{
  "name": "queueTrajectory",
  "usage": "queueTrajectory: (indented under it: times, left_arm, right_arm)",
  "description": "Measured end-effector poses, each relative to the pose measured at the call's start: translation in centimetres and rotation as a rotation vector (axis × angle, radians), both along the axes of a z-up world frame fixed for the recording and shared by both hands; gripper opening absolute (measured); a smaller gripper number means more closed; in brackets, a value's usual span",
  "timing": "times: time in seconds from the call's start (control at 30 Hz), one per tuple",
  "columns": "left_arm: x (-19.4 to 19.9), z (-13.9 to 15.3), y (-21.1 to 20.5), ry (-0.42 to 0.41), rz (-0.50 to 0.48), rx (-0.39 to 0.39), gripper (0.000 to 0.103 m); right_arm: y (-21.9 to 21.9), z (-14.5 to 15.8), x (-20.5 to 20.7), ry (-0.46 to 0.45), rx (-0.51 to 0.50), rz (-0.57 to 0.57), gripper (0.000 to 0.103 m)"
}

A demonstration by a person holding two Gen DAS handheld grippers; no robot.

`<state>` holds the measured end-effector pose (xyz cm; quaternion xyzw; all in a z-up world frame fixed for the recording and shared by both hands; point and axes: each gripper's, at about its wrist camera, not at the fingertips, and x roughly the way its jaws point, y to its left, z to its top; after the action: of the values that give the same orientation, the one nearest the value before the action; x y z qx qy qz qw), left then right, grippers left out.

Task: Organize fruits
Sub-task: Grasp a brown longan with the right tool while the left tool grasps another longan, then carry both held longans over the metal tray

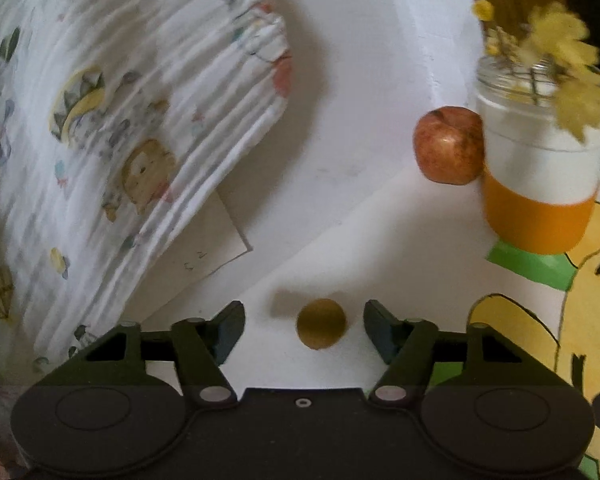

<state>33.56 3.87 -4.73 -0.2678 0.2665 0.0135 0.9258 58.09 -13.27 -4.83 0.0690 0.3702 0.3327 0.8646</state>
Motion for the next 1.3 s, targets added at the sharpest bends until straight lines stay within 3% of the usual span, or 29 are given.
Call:
queueTrajectory:
  times: [0.2,0.4,1.0,1.1,1.3]
  left_arm:
    - [-0.1,-0.1,0.4,-0.003,0.005,-0.022,0.036]
    - [-0.2,0.0,0.4,-0.001,-0.004,-0.02,0.036]
    - [-0.2,0.1,0.2,0.002,-0.019,-0.01,0.036]
    - [-0.1,0.1,0.3,0.004,-0.017,-0.014,0.03]
    - [0.0,0.0,0.4,0.003,-0.02,-0.019,0.03]
  right_arm:
    - [1.3,-0.1,-0.8,-0.068,-0.07,0.042,0.042]
    - [1.6,-0.2,-1.0,-0.085,-0.091,0.052,0.029]
    - [1.9,0.3,-2.8,-0.082,-0.119,0.115,0.029]
    - [2.1,0.4,-3.0,-0.079,-0.128,0.133,0.029]
    - [2.4,0.8,-4.0,-0.066,-0.154,0.167,0.029]
